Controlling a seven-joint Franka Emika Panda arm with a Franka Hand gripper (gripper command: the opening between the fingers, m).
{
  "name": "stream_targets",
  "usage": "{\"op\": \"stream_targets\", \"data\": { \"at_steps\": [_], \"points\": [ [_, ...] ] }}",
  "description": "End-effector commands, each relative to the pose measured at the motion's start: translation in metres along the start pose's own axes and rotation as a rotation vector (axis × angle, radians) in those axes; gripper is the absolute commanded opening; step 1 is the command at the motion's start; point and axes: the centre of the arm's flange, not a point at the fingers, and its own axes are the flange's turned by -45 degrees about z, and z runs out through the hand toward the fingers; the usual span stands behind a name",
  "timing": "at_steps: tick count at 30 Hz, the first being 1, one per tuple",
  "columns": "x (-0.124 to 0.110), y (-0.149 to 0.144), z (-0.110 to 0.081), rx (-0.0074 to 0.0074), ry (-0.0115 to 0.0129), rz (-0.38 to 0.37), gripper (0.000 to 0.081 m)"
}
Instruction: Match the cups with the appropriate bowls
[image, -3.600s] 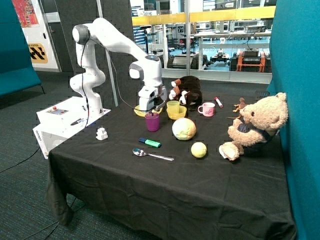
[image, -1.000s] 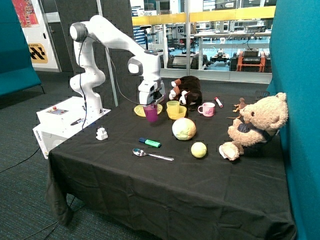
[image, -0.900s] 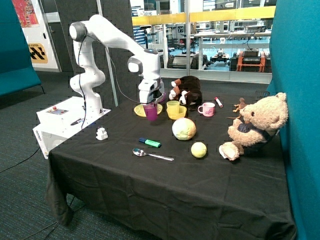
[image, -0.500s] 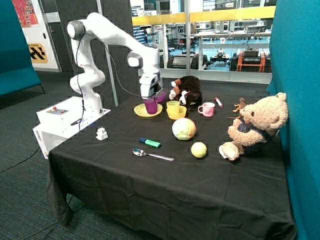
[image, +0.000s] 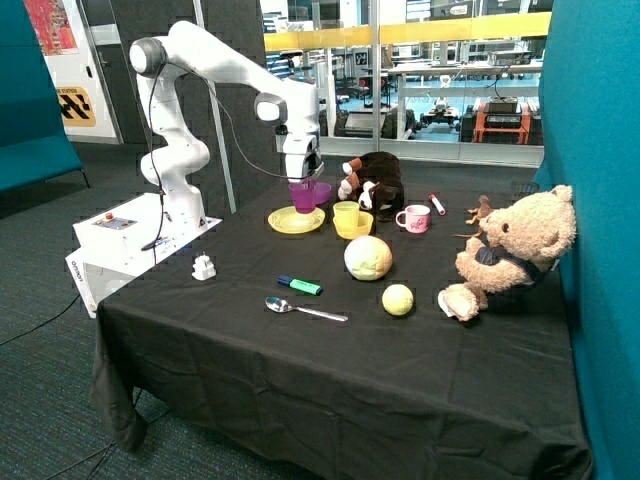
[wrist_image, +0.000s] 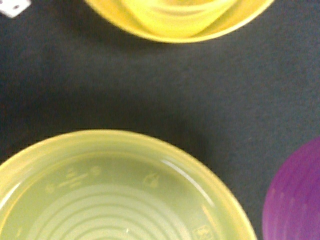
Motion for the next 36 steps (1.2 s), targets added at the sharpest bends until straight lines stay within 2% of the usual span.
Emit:
{"op": "stream_targets", "data": {
  "at_steps": [1, 9, 15, 18, 21, 25, 36],
  "points": [
    [-0.020, -0.031, -0.005, 0.0048, 0.0016, -0.042, 0.0000],
    [-0.040, -0.034, -0.003, 0.0048, 0.0015, 0.017, 0.0000],
    [-0.051, -0.048, 0.001, 0.0048, 0.0015, 0.021, 0.0000],
    [-0.055, -0.068, 0.006, 0.0048, 0.0016, -0.020, 0.0000],
    [-0.056, -0.076, 0.008, 0.0048, 0.0016, -0.020, 0.0000],
    [-0.056, -0.089, 0.010, 0.0047, 0.0016, -0.059, 0.0000],
    [-0.040, -0.119, 0.009, 0.0047, 0.0018, -0.141, 0.0000]
  ]
}}
